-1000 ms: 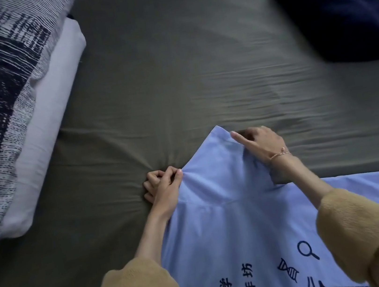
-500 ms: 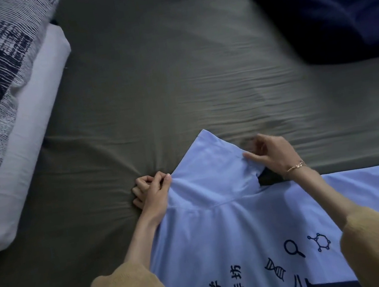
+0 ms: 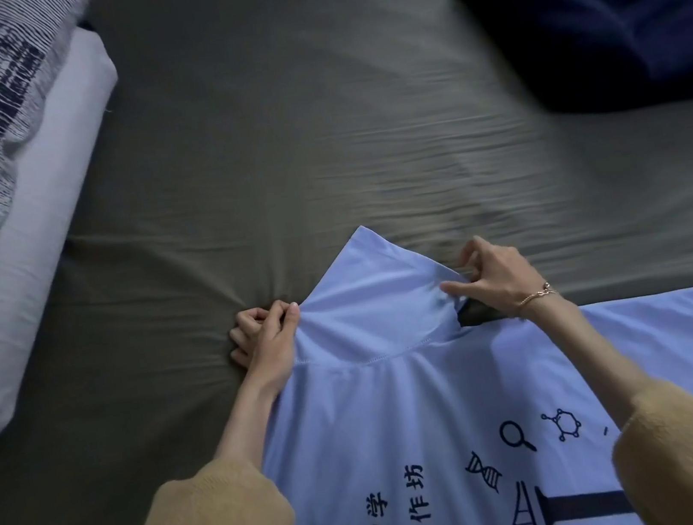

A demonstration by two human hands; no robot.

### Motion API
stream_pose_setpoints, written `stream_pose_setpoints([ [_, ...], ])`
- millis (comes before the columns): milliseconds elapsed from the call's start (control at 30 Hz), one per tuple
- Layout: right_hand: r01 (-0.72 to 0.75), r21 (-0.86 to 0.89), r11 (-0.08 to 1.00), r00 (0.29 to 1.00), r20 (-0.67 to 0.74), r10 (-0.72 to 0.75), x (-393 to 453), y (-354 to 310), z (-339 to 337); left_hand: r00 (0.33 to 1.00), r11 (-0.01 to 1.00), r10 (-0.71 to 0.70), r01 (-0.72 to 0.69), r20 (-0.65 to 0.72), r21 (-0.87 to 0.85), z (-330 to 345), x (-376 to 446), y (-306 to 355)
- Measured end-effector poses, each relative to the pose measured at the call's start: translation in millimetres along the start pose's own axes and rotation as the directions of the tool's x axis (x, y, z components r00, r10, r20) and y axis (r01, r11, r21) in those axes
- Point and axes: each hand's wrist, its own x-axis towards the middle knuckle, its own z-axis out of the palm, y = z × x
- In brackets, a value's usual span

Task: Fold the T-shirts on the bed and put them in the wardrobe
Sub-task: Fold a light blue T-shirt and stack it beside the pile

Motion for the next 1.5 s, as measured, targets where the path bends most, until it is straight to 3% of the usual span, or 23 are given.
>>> stream_pose_setpoints([
  [133, -0.087, 0.076, 0.993, 0.996, 0.025, 0.085, -11.4, -0.1, -0.7, 1.0, 1.0, 0.0, 0.0, 0.001, -0.002, -0.1, 0.5, -1.0],
  [267, -0.088, 0.127, 0.988, 0.983, -0.15, 0.107, -18.2, -13.6, 7.9, 1.0, 0.998, -0.026, 0.027, 0.017, -0.064, -2.9, -2.1, 4.3],
  [367, 0.043, 0.052, 0.998, 0.974, -0.223, -0.03, -27.1, -36.8, 22.5, 0.997, 0.972, -0.065, 0.072, 0.04, -0.221, -15.7, -9.1, 13.0],
  [467, 0.337, 0.028, 0.941, 0.941, -0.038, -0.336, -37.8, -72.7, 41.9, 0.995, 0.97, 0.068, -0.05, 0.068, -0.238, -34.2, -20.7, -5.9],
  [533, 0.455, -0.112, 0.883, 0.888, 0.126, -0.442, -40.0, -89.5, 56.6, 0.979, 0.979, 0.164, -0.146, 0.121, -0.143, -44.2, -35.8, -31.3],
  [600, 0.452, -0.221, 0.864, 0.875, 0.297, -0.382, -40.4, -99.5, 68.2, 0.947, 0.969, 0.247, -0.237, 0.205, -0.073, -53.6, -48.3, -51.6],
  [667, 0.433, -0.279, 0.857, 0.869, 0.381, -0.315, -40.0, -96.6, 78.2, 0.921, 0.955, 0.293, -0.293, 0.258, -0.038, -56.5, -51.4, -61.2],
  [800, 0.454, -0.353, 0.818, 0.879, 0.327, -0.347, -42.3, -90.3, 96.3, 0.943, 0.955, 0.287, -0.268, 0.165, -0.128, -57.0, -49.8, -67.9],
  [967, 0.458, -0.372, 0.808, 0.888, 0.233, -0.396, -49.0, -98.9, 98.7, 0.978, 0.946, 0.184, -0.148, 0.102, -0.287, -55.4, -50.0, -65.6],
  [1133, 0.688, -0.262, 0.677, 0.724, 0.189, -0.663, -90.6, -107.4, 111.5, 0.951, 0.952, 0.232, -0.177, 0.206, -0.251, -56.6, -60.0, -69.1],
  [1233, 0.767, -0.273, 0.58, 0.634, 0.183, -0.751, -110.4, -97.5, 125.6, 0.951, 0.944, 0.251, -0.198, 0.183, -0.262, -58.2, -65.5, -78.9],
  [1500, 0.798, -0.357, 0.486, 0.58, 0.232, -0.781, -119.9, -99.9, 138.1, 0.952, 0.929, 0.304, -0.293, 0.017, -0.228, -51.1, -64.8, -86.8],
])
